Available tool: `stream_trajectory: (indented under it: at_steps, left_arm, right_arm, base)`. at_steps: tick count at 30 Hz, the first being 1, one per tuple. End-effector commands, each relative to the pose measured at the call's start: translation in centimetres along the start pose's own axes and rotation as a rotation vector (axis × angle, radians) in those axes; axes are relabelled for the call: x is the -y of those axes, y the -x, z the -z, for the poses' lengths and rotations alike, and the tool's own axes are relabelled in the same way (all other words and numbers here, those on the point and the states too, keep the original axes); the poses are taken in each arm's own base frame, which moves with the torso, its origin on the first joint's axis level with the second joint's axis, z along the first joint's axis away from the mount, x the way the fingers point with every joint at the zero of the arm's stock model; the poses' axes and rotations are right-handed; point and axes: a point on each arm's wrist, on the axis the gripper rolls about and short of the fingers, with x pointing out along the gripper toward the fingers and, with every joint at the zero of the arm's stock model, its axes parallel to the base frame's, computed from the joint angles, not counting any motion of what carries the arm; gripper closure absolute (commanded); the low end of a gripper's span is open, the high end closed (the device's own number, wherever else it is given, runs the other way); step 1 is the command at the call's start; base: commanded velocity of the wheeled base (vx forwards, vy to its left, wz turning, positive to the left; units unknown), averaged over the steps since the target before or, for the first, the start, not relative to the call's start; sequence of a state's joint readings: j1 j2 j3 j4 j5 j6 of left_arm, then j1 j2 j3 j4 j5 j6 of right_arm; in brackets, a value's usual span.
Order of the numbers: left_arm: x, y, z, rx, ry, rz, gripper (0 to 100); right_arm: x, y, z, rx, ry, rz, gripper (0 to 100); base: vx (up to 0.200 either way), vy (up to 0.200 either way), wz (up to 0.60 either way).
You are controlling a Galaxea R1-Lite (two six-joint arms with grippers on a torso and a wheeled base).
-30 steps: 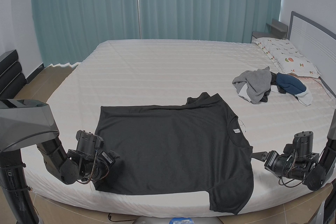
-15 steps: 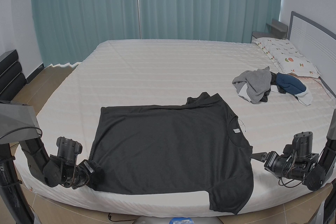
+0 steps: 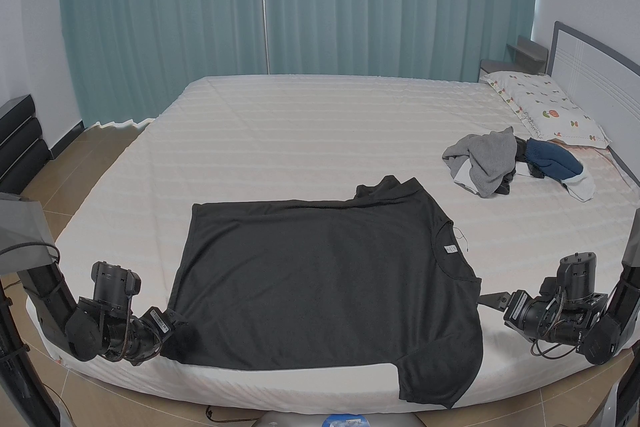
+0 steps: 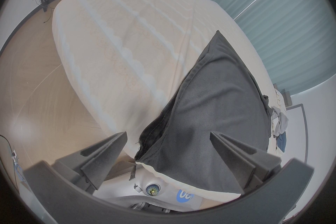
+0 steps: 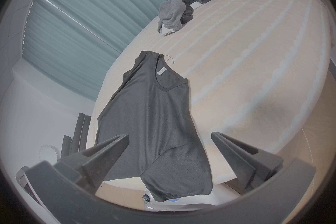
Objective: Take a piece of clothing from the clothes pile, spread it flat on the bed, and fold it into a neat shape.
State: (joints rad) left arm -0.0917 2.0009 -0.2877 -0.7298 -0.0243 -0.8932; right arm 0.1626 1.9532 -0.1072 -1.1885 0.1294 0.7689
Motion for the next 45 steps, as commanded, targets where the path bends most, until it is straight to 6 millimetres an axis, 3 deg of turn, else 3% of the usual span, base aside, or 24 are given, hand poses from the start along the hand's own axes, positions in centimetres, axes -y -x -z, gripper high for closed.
stream_trajectory:
  at_steps: [1,10,20,30,40,41,45]
  left_arm:
    - [-0.1,0.0,0.1,-0.005,0.001,-0.002,100]
    - [-0.7,-0.3,0.5,-0.031,-0.015,-0.026,100]
    - [-2.1,1.8,0.3,-0.004,-0.059,-0.031,100]
    - [-2.4,2.0,-0.3,-0.015,-0.029,0.005,100]
    - [-2.4,1.9,-0.5,-0.018,-0.021,0.007,100]
    - [-2.4,1.9,-0.5,-0.021,-0.021,0.009,100]
    - [-2.4,1.8,-0.4,-0.035,-0.021,0.017,100]
  right_arm:
    - [0.0,0.1,0.0,0.000,0.001,-0.001,0]
    - [0.6,0.6,0.8,-0.037,0.012,0.026,0]
    - [1.6,1.2,2.0,-0.141,0.074,0.019,0]
    - [3.0,-0.5,3.3,-0.251,0.121,0.072,0]
    - [3.5,-2.6,3.9,-0.230,0.157,0.018,0]
    - [3.6,-2.6,3.9,-0.229,0.159,0.017,100]
    - [3.7,-2.9,4.2,-0.237,0.180,0.018,100]
  base:
    - [0.000,0.000,0.00]
    - [0.000,0.000,0.00]
    - [0.000,0.000,0.00]
    - [0.000,0.000,0.00]
    - [0.000,0.000,0.00]
    - [0.000,0.000,0.00]
    - [0.000,0.000,0.00]
